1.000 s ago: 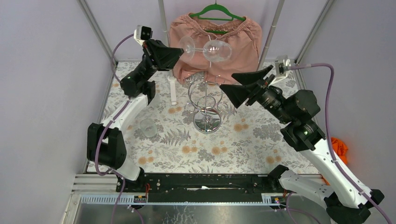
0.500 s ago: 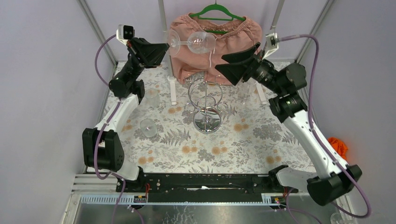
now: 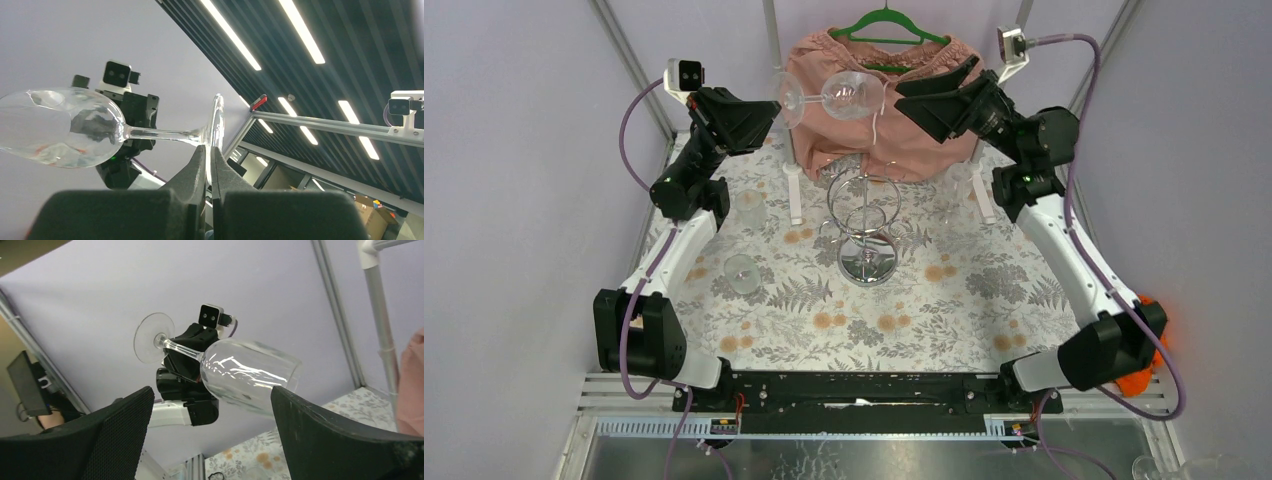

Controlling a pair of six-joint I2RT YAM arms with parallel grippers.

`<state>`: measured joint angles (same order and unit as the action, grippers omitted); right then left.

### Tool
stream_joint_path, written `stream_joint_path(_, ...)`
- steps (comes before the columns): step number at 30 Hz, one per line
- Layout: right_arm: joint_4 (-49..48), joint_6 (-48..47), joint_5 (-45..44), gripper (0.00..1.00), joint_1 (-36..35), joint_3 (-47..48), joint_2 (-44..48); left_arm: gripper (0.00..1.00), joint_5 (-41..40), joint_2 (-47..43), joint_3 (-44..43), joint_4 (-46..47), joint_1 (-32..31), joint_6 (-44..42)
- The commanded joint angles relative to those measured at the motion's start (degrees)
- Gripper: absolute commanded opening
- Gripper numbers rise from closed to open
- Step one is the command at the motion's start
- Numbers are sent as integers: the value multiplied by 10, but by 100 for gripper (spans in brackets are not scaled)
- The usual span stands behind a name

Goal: Take the wine glass off the wine glass rack

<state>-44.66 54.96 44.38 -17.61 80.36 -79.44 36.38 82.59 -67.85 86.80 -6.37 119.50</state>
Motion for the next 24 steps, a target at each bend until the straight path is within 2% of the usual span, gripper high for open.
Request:
stream_joint_path(1, -115, 116, 39, 95, 2, 37, -55, 0, -24, -8, -4, 59, 0, 153)
stream_joint_path(12, -121, 131, 40, 93, 2, 49, -93, 0, -20, -1, -12, 59, 0, 150)
stream_joint_path(24, -397, 447, 63, 89, 2, 128, -229, 0, -22, 17, -35, 58, -7, 140)
